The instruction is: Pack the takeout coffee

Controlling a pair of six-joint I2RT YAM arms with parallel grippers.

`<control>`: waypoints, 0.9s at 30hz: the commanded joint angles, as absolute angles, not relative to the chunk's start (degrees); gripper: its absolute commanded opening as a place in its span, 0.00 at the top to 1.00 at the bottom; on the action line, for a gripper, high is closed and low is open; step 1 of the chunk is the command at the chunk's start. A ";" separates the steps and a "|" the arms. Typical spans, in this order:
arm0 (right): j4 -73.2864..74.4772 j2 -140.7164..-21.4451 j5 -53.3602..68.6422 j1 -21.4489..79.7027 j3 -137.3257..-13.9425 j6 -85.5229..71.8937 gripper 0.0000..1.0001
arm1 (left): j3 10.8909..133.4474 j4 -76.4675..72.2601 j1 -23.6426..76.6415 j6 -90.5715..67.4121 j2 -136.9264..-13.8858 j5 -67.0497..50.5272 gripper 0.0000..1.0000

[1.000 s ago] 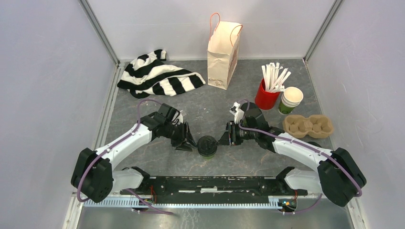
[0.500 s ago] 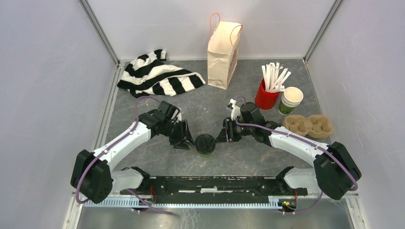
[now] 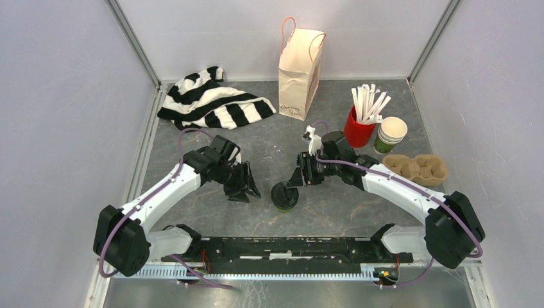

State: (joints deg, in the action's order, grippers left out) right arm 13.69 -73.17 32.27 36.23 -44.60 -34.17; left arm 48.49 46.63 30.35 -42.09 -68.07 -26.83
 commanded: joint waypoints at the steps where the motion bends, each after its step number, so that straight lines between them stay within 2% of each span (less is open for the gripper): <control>1: 17.46 -70.90 30.32 35.54 -45.50 -31.26 0.40 | 52.54 47.57 30.14 -38.48 -65.82 -26.47 0.39; 6: 21.02 -67.37 30.23 35.56 -44.83 -29.84 0.25 | 54.50 39.90 30.10 -38.98 -67.26 -31.09 0.23; 8: 20.44 -66.02 32.10 35.70 -43.37 -30.51 0.21 | 55.14 36.86 30.18 -39.18 -70.08 -33.40 0.22; 12: 15.52 -65.28 36.58 38.43 -39.82 -33.99 0.18 | 56.62 33.46 30.22 -38.41 -75.66 -35.53 0.26; 14: 13.70 -66.09 36.53 40.28 -39.03 -35.36 0.21 | 57.27 33.36 30.24 -37.19 -77.98 -36.77 0.29; 20: 9.86 -67.38 29.66 41.81 -37.62 -38.45 0.40 | 56.09 35.02 30.33 -33.83 -79.83 -36.12 0.33; 22: 9.06 -67.78 28.24 41.79 -37.91 -39.01 0.46 | 54.65 34.39 30.39 -34.31 -79.17 -36.02 0.37; 27: 11.80 -68.62 25.79 41.54 -40.60 -36.33 0.49 | 49.73 31.01 30.72 -37.71 -75.67 -36.87 0.43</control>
State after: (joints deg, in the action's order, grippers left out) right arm 12.51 -67.90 30.15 41.78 -37.89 -37.52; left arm 52.97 34.24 30.33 -37.47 -79.33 -34.76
